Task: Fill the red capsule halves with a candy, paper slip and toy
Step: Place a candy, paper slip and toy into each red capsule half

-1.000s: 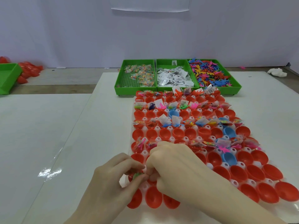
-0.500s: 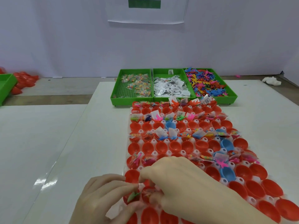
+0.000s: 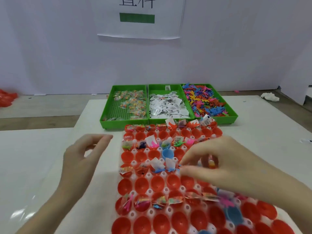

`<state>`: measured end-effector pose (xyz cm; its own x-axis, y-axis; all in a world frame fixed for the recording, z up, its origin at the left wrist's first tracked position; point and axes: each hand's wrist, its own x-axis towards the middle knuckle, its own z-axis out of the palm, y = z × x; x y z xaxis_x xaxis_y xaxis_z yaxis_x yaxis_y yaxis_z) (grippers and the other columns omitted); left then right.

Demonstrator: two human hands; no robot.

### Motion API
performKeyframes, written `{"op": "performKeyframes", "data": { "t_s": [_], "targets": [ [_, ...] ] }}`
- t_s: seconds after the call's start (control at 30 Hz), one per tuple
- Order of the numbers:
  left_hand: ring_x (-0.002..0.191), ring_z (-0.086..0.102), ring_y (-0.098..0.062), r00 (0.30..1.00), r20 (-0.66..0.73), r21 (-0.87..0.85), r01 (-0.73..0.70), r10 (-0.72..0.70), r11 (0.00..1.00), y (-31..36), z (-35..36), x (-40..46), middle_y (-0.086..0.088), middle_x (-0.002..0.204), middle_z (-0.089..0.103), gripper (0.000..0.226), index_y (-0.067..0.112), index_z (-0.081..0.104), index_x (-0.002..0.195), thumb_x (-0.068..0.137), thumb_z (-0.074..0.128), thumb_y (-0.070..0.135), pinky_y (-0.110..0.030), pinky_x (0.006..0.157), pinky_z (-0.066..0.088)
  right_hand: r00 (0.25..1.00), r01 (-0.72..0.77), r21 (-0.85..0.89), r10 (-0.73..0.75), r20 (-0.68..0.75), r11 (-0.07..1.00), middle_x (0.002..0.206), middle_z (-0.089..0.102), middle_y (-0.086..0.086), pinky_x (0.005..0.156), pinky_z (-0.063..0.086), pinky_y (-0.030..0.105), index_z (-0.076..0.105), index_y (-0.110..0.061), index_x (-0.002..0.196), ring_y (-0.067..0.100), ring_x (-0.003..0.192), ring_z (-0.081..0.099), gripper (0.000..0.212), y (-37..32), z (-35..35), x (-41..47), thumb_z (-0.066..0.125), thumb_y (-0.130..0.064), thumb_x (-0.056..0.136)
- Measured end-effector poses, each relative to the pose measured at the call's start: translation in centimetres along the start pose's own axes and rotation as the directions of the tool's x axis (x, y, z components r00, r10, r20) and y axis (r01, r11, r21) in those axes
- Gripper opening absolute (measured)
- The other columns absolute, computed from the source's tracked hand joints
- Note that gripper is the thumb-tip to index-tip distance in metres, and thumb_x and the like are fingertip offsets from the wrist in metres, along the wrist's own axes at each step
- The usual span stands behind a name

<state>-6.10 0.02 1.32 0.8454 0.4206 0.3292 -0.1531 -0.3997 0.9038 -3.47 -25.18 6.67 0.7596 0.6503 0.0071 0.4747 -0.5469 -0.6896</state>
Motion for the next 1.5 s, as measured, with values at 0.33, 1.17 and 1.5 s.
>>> {"op": "performKeyframes", "data": {
  "t_s": [0.33, 1.17, 1.5],
  "targets": [
    [0.121, 0.048, -0.022, 0.941, 0.309, 0.501, -0.035, -0.14, 0.865, -5.4, 8.6, 15.5, -0.005, 0.136, 0.051, 0.053, 0.014, 0.049, 0.133, 0.089, 0.056, 0.042, -0.033, 0.095, 0.038, 0.77, -0.231, 0.282, 0.352, -0.532, 0.931, 0.073, 0.068, 0.002, 0.06, 0.039, 0.018, 0.069, -0.016, 0.069, 0.013, 0.07, 0.06, 0.01, 10.8, -7.2, 7.1, 0.07, -0.014, 0.079],
    [0.079, 0.048, -0.018, 0.982, 0.177, 0.532, -0.153, 0.068, 0.833, -9.1, 10.2, 16.2, -0.006, 0.09, 0.055, 0.031, 0.004, 0.068, 0.105, 0.096, 0.047, 0.024, -0.029, 0.069, 0.034, 0.686, -0.457, -0.157, 0.234, -0.689, 0.876, 0.084, 0.07, 0.014, 0.068, 0.042, 0.03, 0.07, -0.001, 0.081, 0.028, 0.078, 0.061, 0.026, 18.1, -7.6, 15.7, 0.056, -0.021, 0.09],
    [0.069, 0.045, -0.005, 0.978, 0.178, 0.475, -0.183, 0.11, 0.861, -8.9, 10.0, 16.0, -0.001, 0.093, 0.046, 0.029, 0.009, 0.064, 0.116, 0.096, 0.048, 0.022, -0.022, 0.061, 0.033, 0.566, -0.271, 0.028, 0.183, -0.804, 0.962, 0.087, 0.067, 0.014, 0.065, 0.041, 0.024, 0.066, 0.0, 0.103, 0.035, 0.078, 0.061, 0.026, 16.0, -6.8, 16.3, 0.043, -0.013, 0.096]
  ]
}}
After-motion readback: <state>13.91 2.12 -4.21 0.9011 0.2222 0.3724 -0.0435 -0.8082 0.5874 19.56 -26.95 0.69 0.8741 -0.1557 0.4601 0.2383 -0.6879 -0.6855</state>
